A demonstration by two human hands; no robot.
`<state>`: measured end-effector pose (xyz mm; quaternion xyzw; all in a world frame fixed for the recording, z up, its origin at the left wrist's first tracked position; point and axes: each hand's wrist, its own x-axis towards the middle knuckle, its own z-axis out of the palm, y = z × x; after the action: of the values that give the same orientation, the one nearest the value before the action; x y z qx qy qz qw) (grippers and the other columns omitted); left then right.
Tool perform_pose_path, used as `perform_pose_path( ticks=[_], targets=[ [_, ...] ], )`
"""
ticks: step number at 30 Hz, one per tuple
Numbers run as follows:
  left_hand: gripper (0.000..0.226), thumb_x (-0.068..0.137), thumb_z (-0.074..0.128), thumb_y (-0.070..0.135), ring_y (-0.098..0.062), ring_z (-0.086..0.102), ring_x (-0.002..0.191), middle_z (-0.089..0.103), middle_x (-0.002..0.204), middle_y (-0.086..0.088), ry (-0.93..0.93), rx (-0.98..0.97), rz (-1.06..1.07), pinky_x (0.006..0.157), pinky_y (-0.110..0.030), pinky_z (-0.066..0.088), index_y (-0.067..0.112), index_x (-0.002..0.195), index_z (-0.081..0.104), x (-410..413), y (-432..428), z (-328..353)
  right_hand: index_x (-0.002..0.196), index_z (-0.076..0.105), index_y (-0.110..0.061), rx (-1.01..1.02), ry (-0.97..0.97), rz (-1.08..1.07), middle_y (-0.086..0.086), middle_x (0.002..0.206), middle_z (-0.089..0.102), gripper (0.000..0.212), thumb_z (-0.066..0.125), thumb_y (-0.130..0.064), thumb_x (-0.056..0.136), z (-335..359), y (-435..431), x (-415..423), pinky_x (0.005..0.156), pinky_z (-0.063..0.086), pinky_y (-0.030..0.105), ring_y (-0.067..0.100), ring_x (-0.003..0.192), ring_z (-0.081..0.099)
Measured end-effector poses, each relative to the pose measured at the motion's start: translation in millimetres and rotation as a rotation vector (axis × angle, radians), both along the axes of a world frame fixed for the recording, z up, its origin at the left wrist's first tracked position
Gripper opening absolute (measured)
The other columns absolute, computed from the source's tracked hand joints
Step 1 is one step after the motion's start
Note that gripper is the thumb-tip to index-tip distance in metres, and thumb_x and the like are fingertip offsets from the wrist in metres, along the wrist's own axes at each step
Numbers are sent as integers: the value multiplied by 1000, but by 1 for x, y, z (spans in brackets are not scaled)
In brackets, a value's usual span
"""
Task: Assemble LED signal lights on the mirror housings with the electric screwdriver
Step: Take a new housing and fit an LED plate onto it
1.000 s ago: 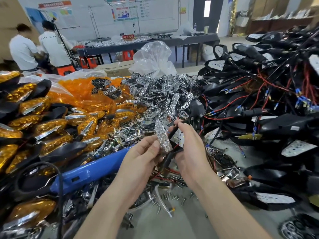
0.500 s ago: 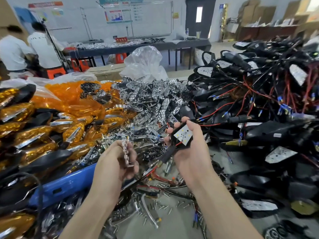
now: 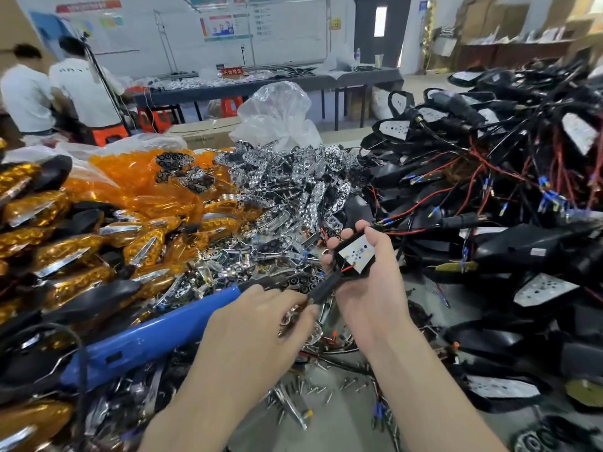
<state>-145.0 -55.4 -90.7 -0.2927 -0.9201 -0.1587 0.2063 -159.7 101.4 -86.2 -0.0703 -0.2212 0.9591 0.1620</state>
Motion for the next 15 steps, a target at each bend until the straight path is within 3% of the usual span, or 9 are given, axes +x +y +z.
perform_pose_path(
  ticks=[8, 15],
  targets=[
    [31, 93, 45, 54, -4, 51, 73, 53, 70, 18, 60, 52, -7, 49, -19, 39, 34, 85, 66, -3, 5, -7, 97, 59, -18, 8, -5, -5, 0, 73, 60, 13, 48, -20, 104, -1, -3, 0, 53, 50, 28, 17, 62, 60],
    [35, 93, 43, 56, -5, 53, 76, 58, 73, 16, 11, 77, -16, 51, -24, 47, 32, 82, 66, -2, 6, -2, 92, 59, -20, 17, -33, -33, -2, 72, 59, 16, 48, -21, 104, -3, -8, -3, 48, 47, 26, 15, 60, 60]
  ],
)
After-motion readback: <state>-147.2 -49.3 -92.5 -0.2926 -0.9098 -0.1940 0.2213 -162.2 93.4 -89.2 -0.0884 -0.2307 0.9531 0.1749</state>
